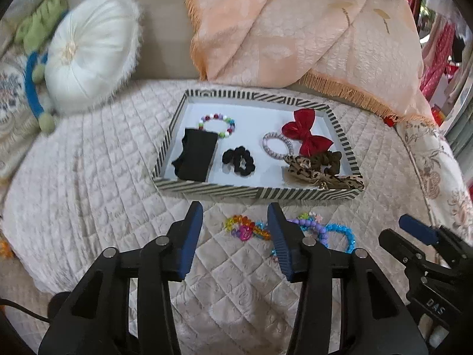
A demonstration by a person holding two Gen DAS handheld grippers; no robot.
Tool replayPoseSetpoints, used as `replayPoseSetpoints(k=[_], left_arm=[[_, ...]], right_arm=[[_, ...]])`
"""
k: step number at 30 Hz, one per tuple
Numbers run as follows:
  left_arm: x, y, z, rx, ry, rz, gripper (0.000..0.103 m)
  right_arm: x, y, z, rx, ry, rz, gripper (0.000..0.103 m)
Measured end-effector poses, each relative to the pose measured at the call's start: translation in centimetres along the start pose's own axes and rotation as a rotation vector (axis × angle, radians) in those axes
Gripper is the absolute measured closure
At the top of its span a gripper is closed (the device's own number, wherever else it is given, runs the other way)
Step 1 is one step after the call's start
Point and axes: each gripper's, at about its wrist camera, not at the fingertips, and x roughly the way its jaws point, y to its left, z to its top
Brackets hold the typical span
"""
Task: Organize jewelry
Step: 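Move both tools back toward the remaining bracelets on the bed, then grasp the orange bead bracelet with the left gripper while the right gripper grasps the purple bracelet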
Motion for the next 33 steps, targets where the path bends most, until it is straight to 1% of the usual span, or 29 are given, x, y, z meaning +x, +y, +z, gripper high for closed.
replayPoseSetpoints(k=[5, 9, 10, 12, 14, 15, 20, 25, 27, 29, 33], left_arm=[[2.1, 2.0, -0.3, -0.063, 0.090, -0.046, 0.058], [3.9, 3.2, -0.8, -0.112, 0.151, -0.062, 0.058], [4.4, 3.4, -0.9, -0.122, 0.163, -0.061, 0.058], [5.3, 3.6, -1.0, -0.132, 0.189, -0.058, 0.058], [6.1, 3.7, -1.1, -0.137, 0.214, -0.056, 0.058], [6.4, 3.7, -1.1, -0.137, 0.221, -0.055, 0.058], [8.0, 3.7, -1.3, -0.092, 0.253, -0.006, 0.058], [9.2, 4.9, -1.2, -0.122, 0.274, -0.002, 0.058], [9.5, 5.0, -1.1, -0.123, 0.277, -0.003, 0.058], [9.7, 4.8, -1.1, -0.115, 0.280, -0.011, 0.058], [10.4, 4.0, -0.9, -0.083, 0.291, -0.021, 0.058]], right_arm=[[1.7, -1.6, -1.5, 0.010, 0.044, 0.000, 0.050], [2.7, -1.8, -2.1, 0.002, 0.053, 0.042, 0.051], [3.0, -1.6, -2.1, -0.010, 0.055, 0.048, 0.052], [3.6, -1.1, -2.0, -0.041, 0.056, 0.060, 0.061], [4.4, -0.6, -1.9, -0.068, 0.063, 0.076, 0.064], [4.9, -0.3, -1.8, -0.083, 0.071, 0.085, 0.066], [7.3, 1.1, -1.3, -0.153, 0.099, 0.106, 0.070], [9.9, 1.4, -0.7, -0.194, 0.135, 0.099, 0.076], [10.7, 1.5, -0.7, -0.211, 0.153, 0.101, 0.087], [11.0, 1.7, -0.8, -0.237, 0.154, 0.093, 0.092], [10.0, 1.2, -0.9, -0.254, 0.136, 0.078, 0.094]])
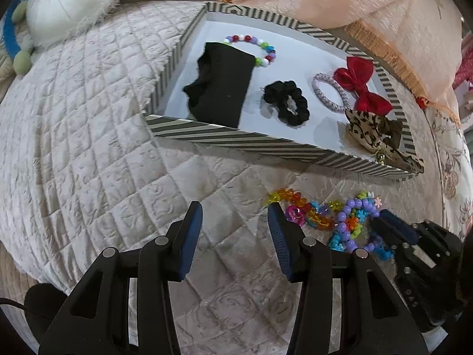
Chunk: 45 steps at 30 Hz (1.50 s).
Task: Organize jewelry
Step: 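Grasp the orange bead bracelet with the left gripper while the right gripper grasps the purple bracelet, then lower both bracelets into the tray and open both grippers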
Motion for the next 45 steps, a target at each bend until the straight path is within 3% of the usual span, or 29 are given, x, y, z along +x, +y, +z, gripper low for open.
replayPoseSetpoints(k=[8, 14, 15, 16, 19, 23, 30, 45], left_arm=[[1.5, -1.8, 0.5, 0.046, 0.019, 0.007, 0.058], [2.4, -3.1, 0.9, 0.065, 0.006, 0.015, 0.058], [2.5, -3.1, 0.9, 0.069, 0.000, 0.011, 0.066], [2.5, -3.0, 0.9, 0.066, -0.001, 0.001, 0.089], [2.5, -2.2, 1.4, 0.028, 0.013, -0.037, 0.095], [0.7, -1.3, 1.6, 0.002, -0.005, -0.097, 0.095], [-4.0, -1.7, 1.6, 0.026, -0.088, -0.139, 0.095], [-11.0, -2.2, 2.7, 0.058, -0.220, -0.132, 0.095]], right_arm=[[-2.6, -4.0, -1.5, 0.118, -0.033, -0.011, 0.094], [-3.0, -4.7, -2.1, 0.162, -0.046, 0.021, 0.094], [-3.2, -4.6, -2.1, 0.163, -0.052, 0.028, 0.094], [-3.4, -4.3, -2.1, 0.162, -0.058, 0.034, 0.094], [-4.0, -3.7, -1.6, 0.151, -0.076, 0.047, 0.094], [-5.4, -2.8, -0.8, 0.136, -0.109, 0.058, 0.094], [-7.6, -1.4, 0.8, 0.106, -0.155, 0.066, 0.094], [-11.9, 0.1, 3.6, 0.045, -0.230, 0.037, 0.094]])
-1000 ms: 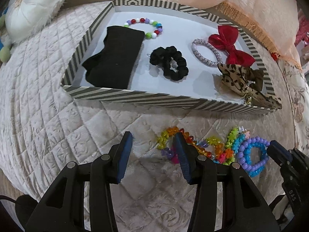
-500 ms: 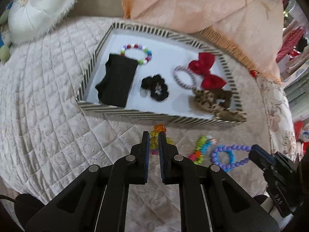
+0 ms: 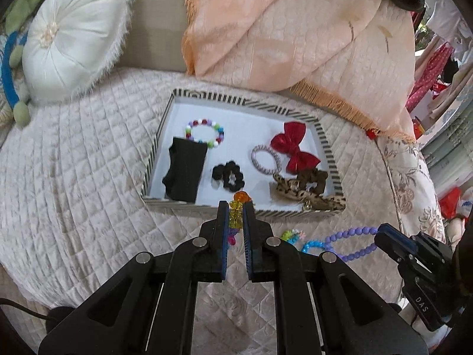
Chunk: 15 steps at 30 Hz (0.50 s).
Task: Organize jewelry
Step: 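Lower both bracelets into the tray and open both grippers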
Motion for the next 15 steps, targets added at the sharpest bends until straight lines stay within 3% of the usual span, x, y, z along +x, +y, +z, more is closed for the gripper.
replayPoseSetpoints(k=[15], left_arm=[[0.4, -1.3, 2.9, 0.049, -0.029, 0.040, 0.095]], right_arm=[[1.2, 0.6, 3.3, -0.034, -0.010, -0.002, 0.094]])
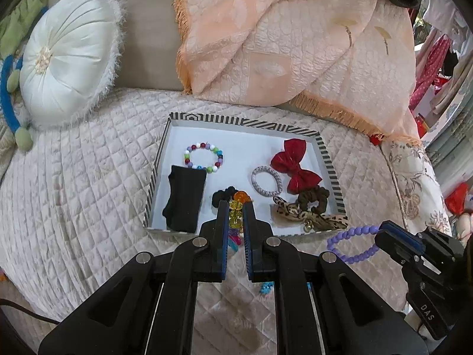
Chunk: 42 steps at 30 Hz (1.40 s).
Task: Organize jewelry
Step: 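Lower both bracelets into the tray and open both grippers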
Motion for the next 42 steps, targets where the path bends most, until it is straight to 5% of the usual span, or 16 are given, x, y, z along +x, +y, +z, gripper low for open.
replayPoseSetpoints(k=[24, 33, 42], left_arm=[[6.3, 0.4, 5.9, 0.023, 0.033, 0.071, 0.095], [11.1, -0.6, 8.5, 0.017, 0.076, 0.068, 0.095], [16.8, -2.5, 10.5, 0.018, 0.112, 0.014, 0.095]], right_arm=[[6.7, 0.0, 3.6, -0.016, 0.058, 0.051, 0.094], [12.4, -0.6, 2.7, 0.022, 0.143, 0.109, 0.094], [16.8, -3.9, 0.1, 0.115, 0.227, 0.061, 0.094]])
